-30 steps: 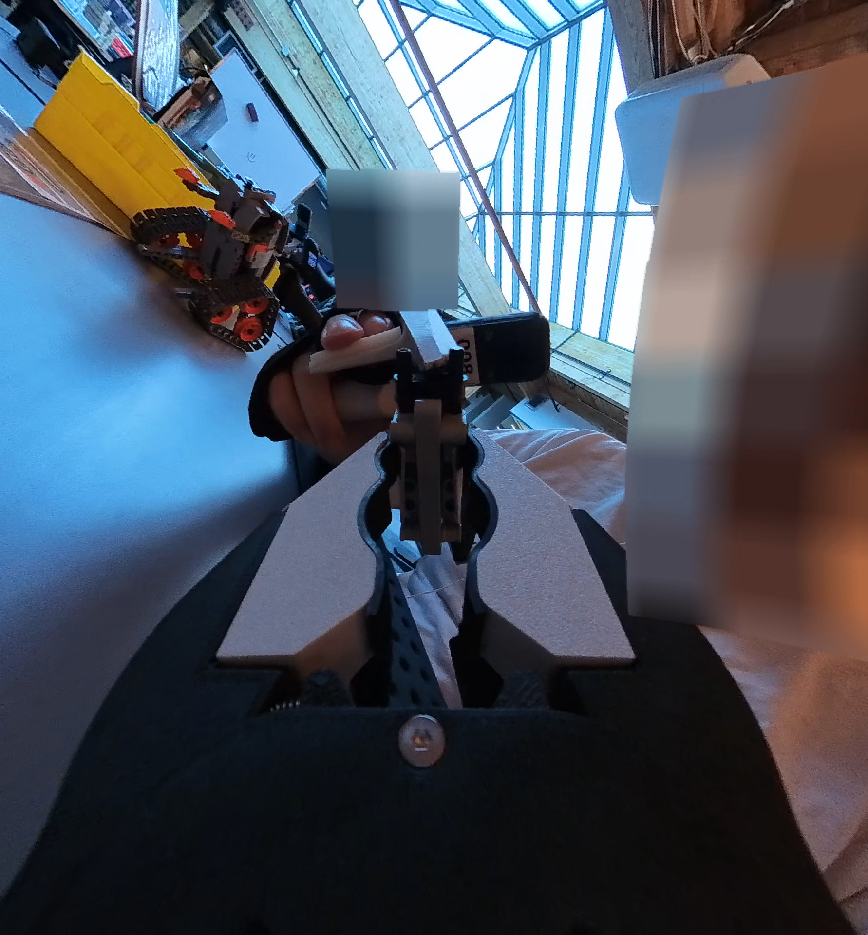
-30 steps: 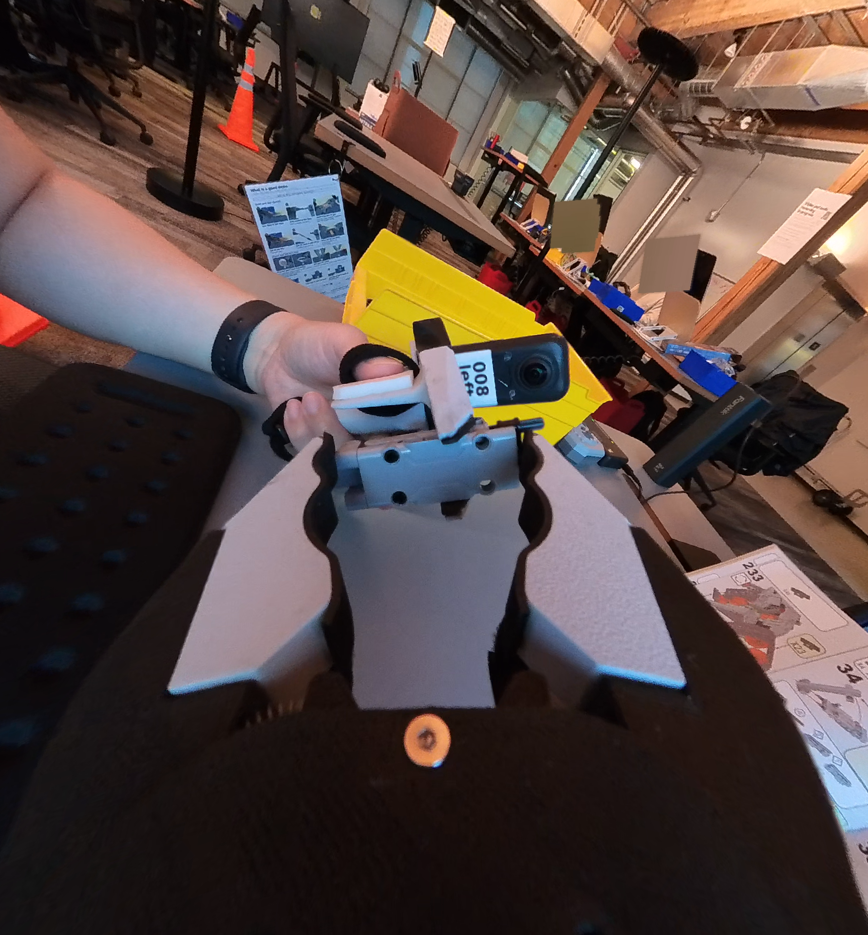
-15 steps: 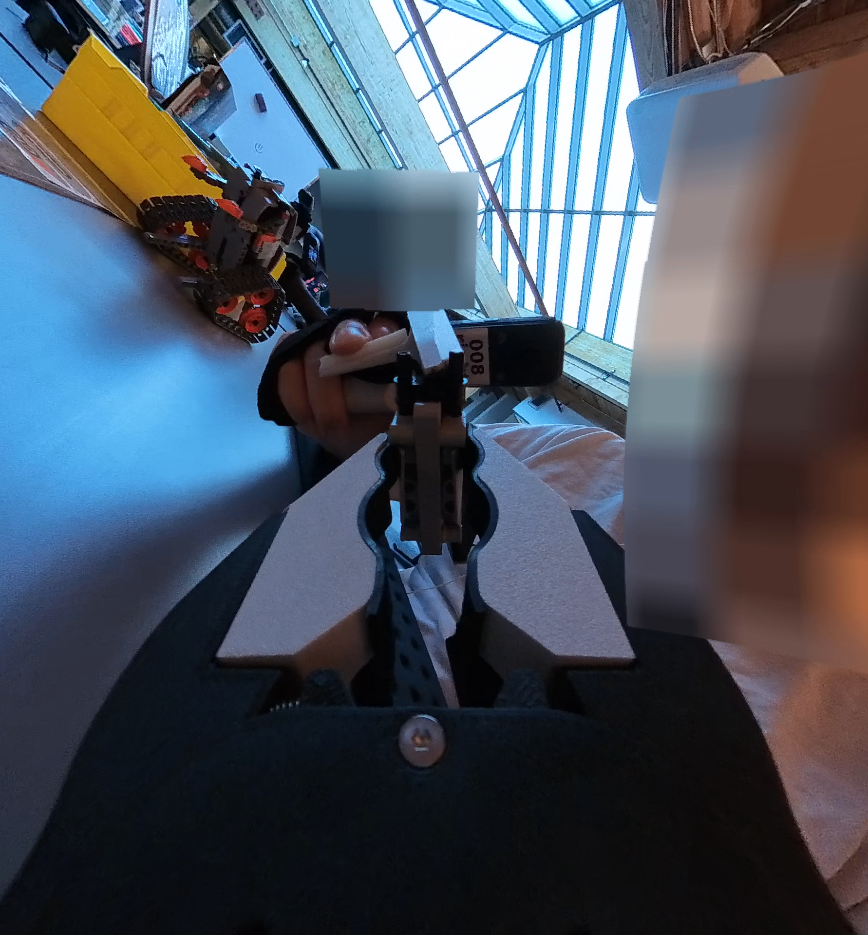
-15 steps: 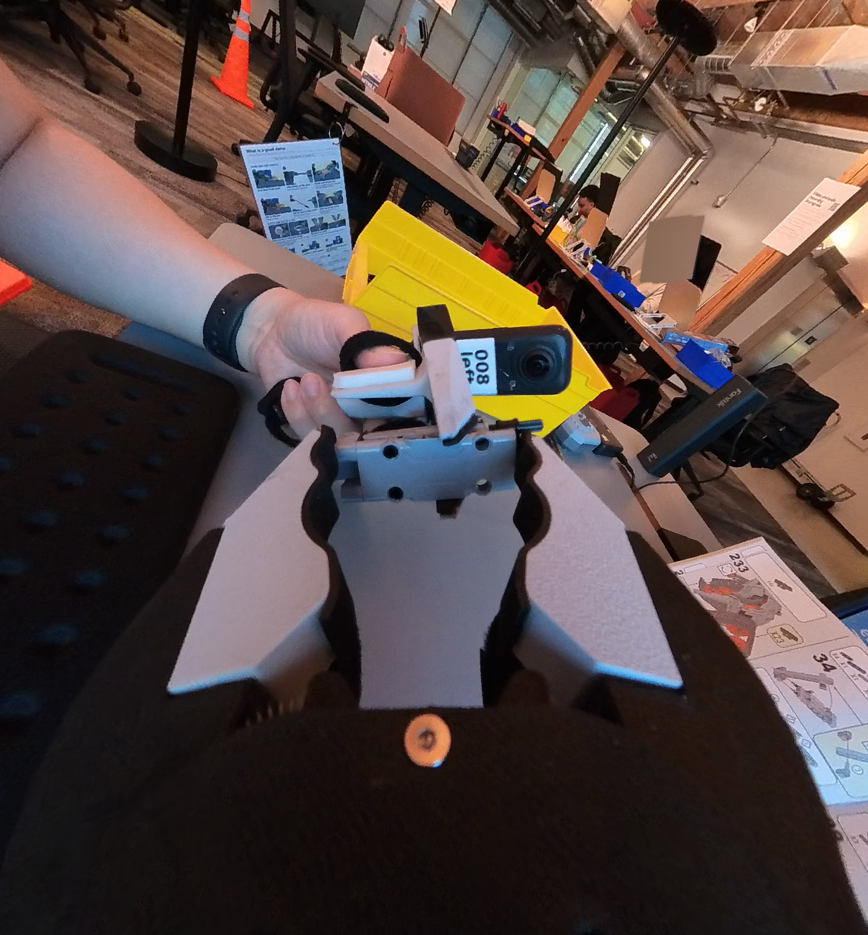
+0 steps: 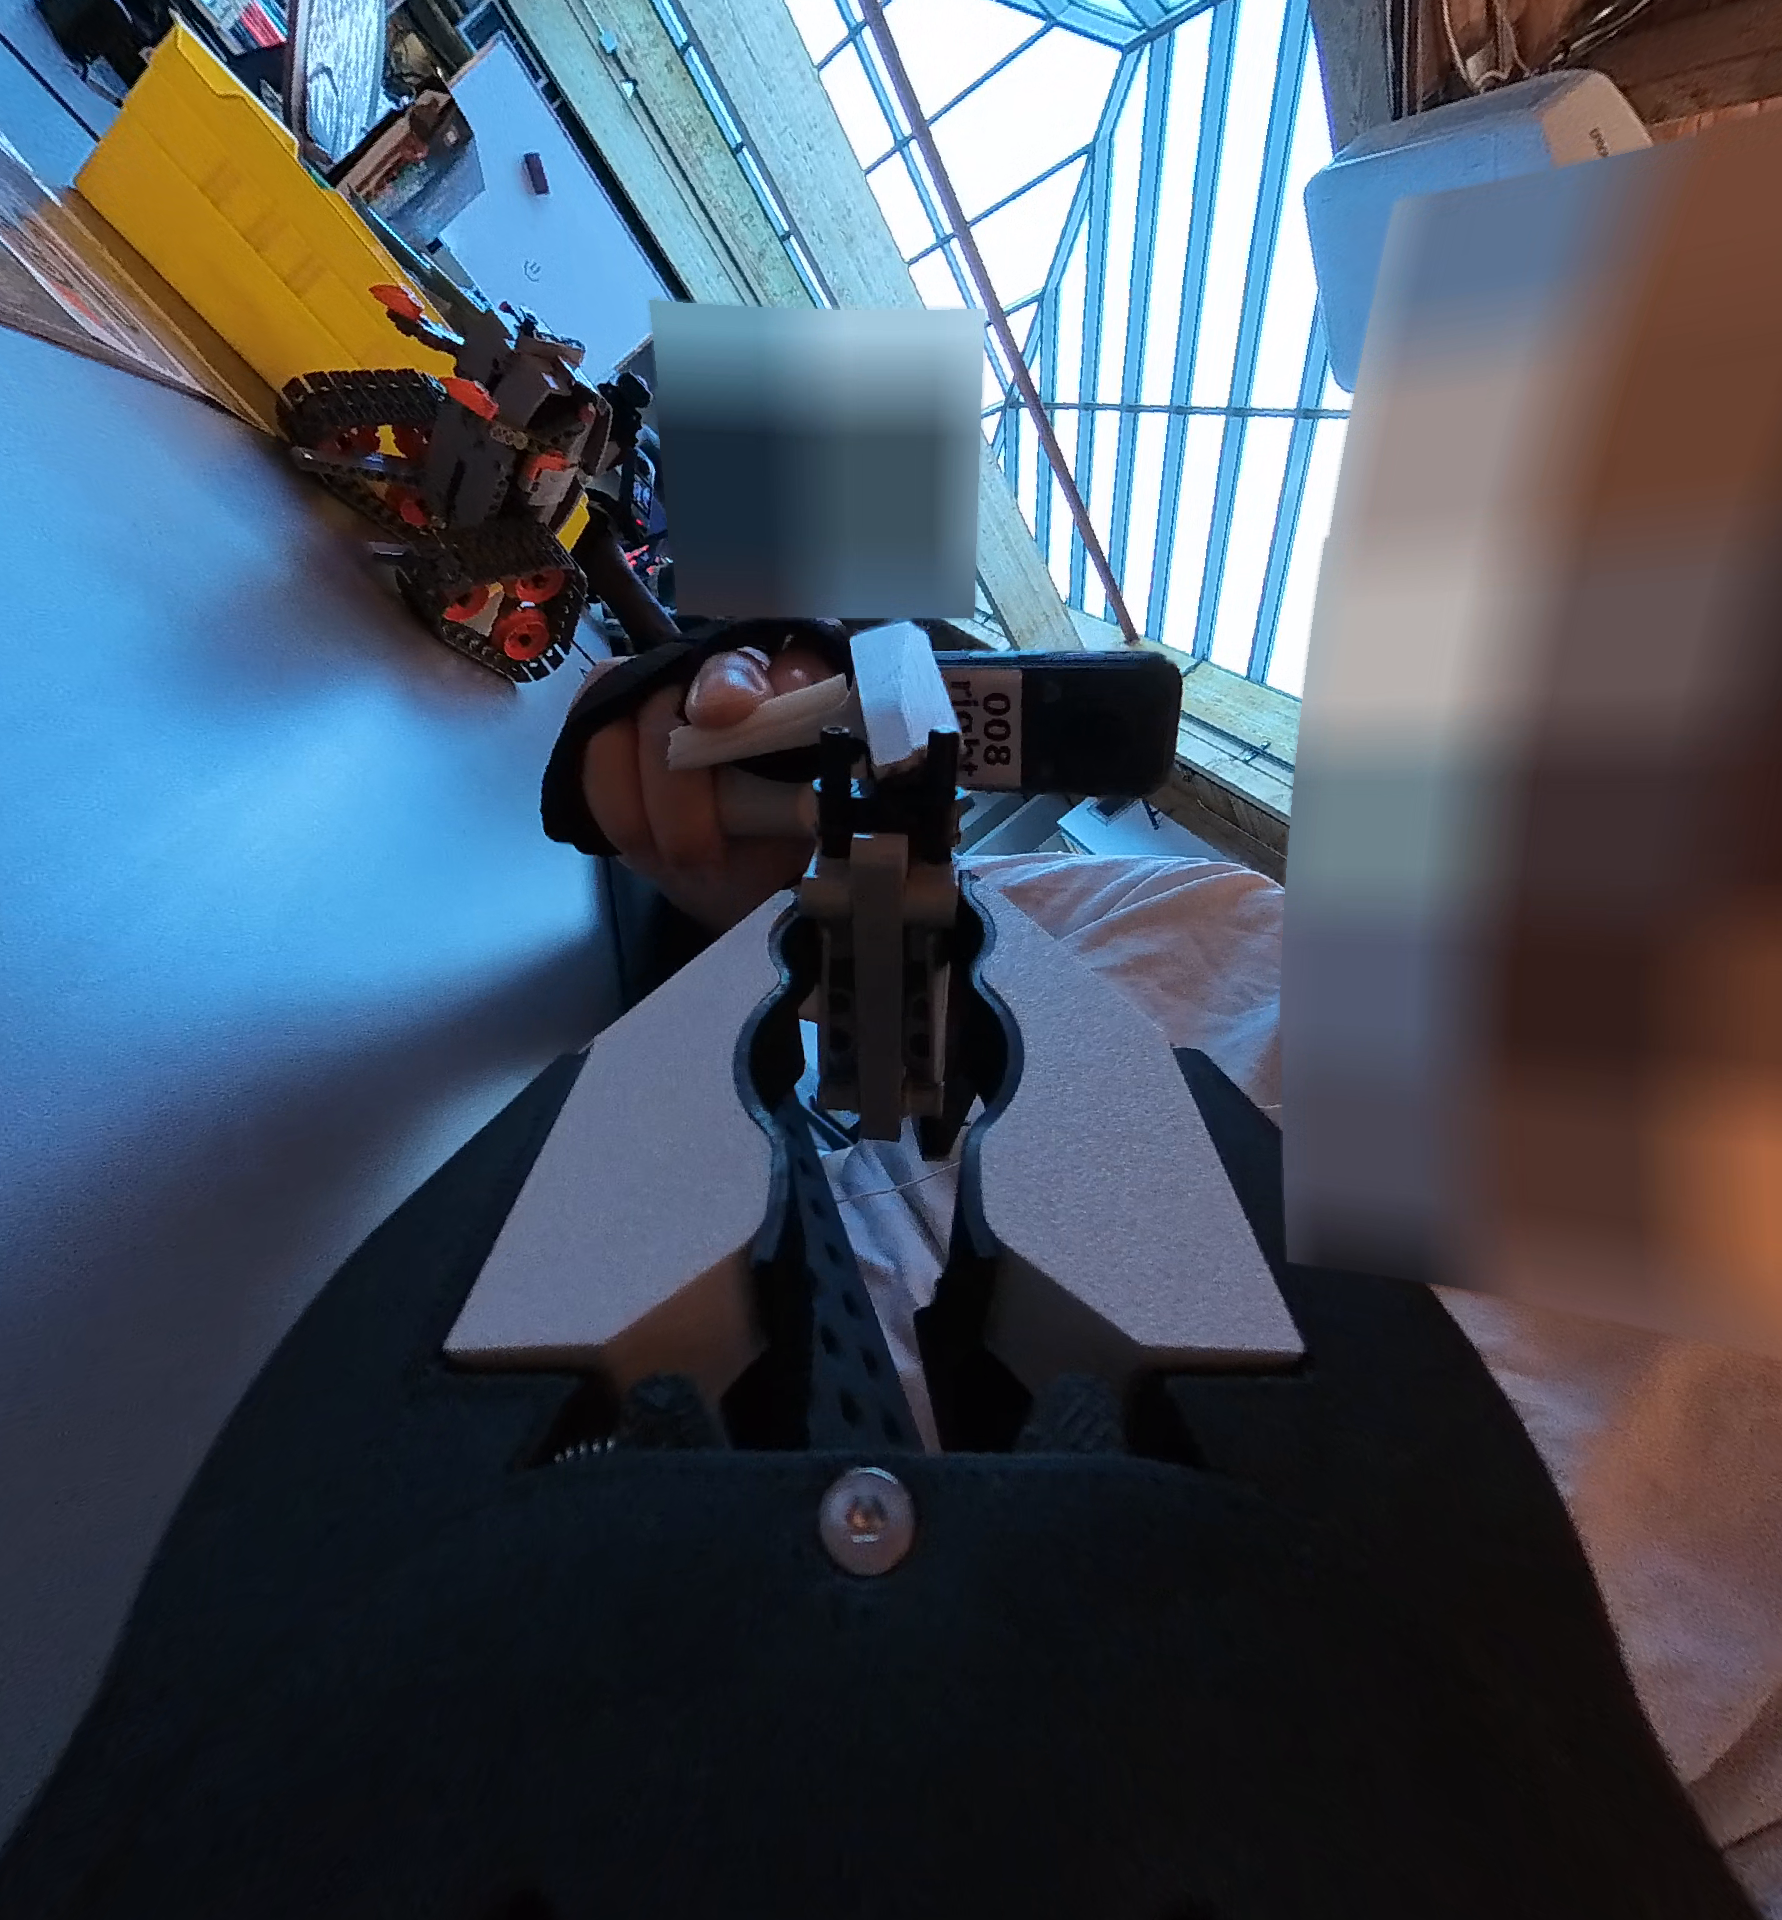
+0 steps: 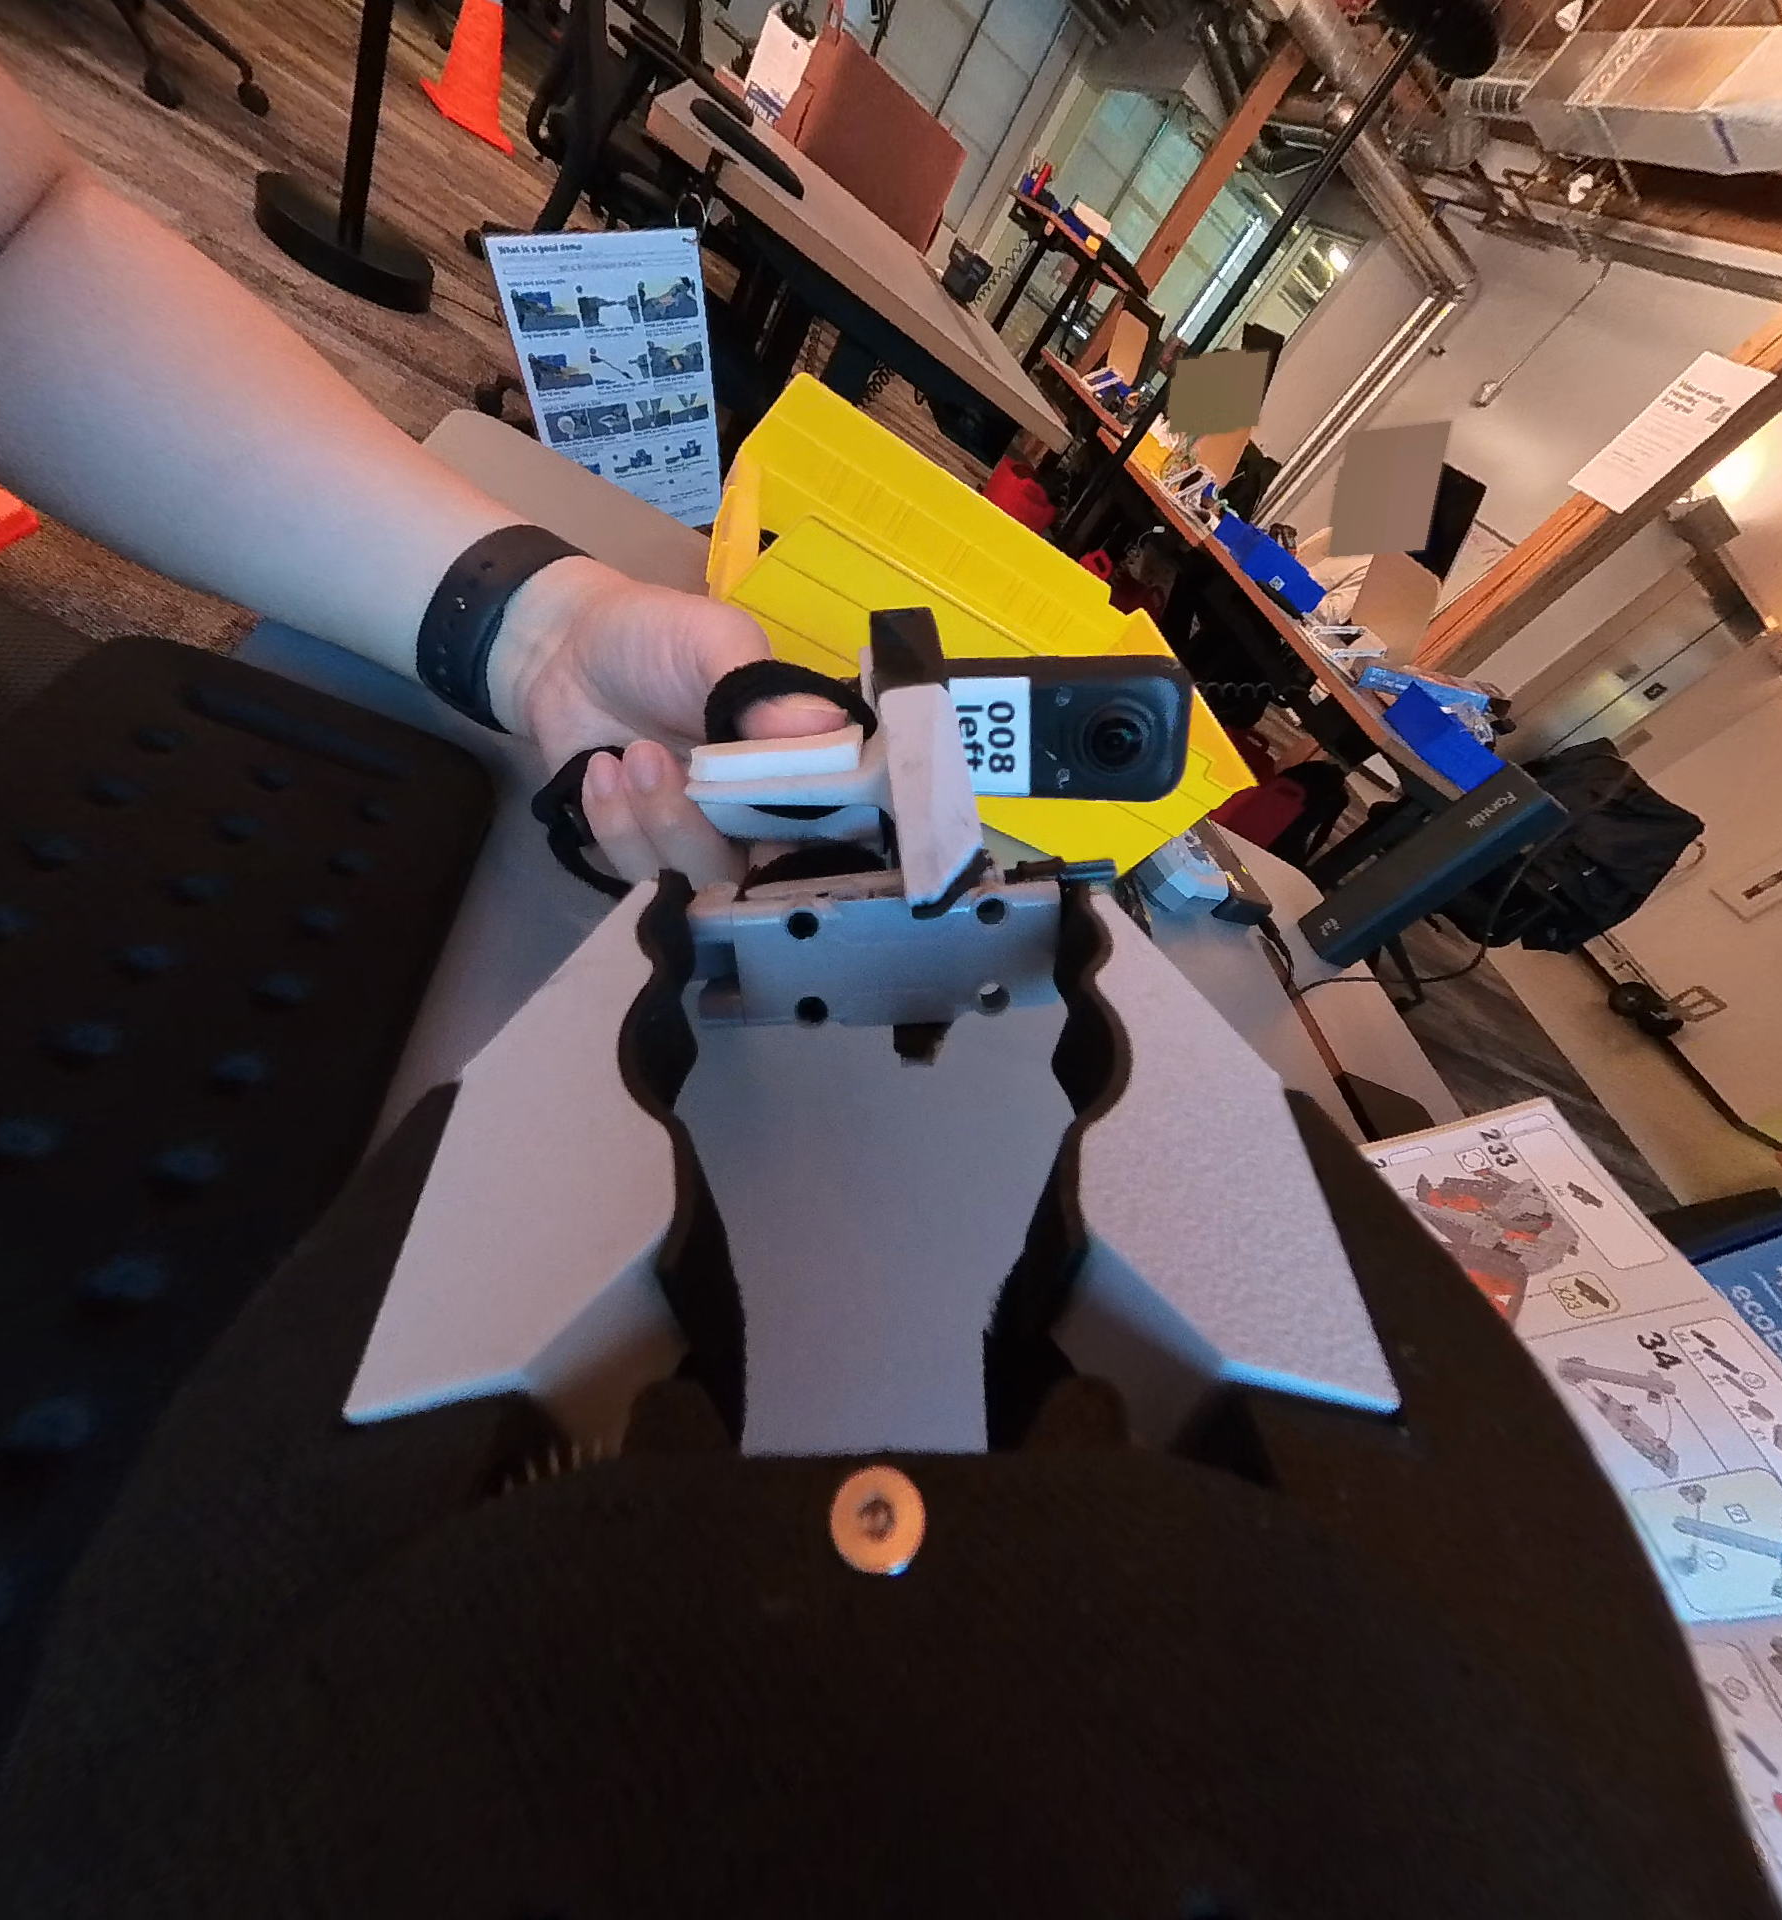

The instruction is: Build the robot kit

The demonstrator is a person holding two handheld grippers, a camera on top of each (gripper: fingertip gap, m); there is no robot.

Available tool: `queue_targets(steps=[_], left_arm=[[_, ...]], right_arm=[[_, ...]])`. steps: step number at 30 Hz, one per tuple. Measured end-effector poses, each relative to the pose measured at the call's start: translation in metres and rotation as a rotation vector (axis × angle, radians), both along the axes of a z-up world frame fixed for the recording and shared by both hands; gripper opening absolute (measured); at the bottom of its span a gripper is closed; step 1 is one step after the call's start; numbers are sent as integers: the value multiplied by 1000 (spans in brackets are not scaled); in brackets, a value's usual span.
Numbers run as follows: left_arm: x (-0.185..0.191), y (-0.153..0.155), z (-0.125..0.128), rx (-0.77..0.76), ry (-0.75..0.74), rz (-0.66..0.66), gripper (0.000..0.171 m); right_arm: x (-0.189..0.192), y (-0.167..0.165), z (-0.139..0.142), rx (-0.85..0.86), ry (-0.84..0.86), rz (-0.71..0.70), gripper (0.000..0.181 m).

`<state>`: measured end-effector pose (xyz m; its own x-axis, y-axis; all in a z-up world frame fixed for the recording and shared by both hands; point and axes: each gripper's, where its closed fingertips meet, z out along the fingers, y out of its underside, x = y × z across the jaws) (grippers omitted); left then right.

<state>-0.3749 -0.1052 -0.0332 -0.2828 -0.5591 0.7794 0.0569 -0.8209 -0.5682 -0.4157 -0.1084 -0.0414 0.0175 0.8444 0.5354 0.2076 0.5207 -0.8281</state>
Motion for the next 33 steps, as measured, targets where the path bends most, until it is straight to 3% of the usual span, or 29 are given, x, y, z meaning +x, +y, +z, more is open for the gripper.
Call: queue_targets(steps=[3,5,9,11,13,14,16,18,21,23,25,27,33], left_arm=[[-2,5,1,10,2,28,23],[-4,13,-7,73,92,89,23],[-8,24,-18,409,320,289,23],[-16,37,-30,654,482,437,23],[-19,46,-44,883,628,522,24],[-19,50,-54,958,700,541,24],[-14,52,-80,971,829,498,24],[-10,53,-95,943,912,453,24],[-9,55,-99,993,965,461,24],[-8,52,-100,1026,985,429,24],[-5,45,-102,1039,985,350,24],[-4,44,-104,1036,1018,299,24],[-4,45,-111,1160,1146,220,24]], right_arm=[[-3,5,2,-38,31,-24,72],[-4,12,-6,29,-35,-15,73],[14,17,13,-30,52,23,68],[30,28,31,-300,125,40,46],[36,57,23,-767,135,-20,50],[36,55,15,-941,89,33,47],[33,44,1,-1041,-9,97,27],[30,43,-15,-874,-97,3,33],[37,53,-37,-539,-244,-143,26],[39,48,-39,-375,-259,-85,31],[37,41,-39,-315,-230,-11,36],[34,45,-46,-308,-235,-29,46],[32,44,-59,-339,-288,-29,40]])
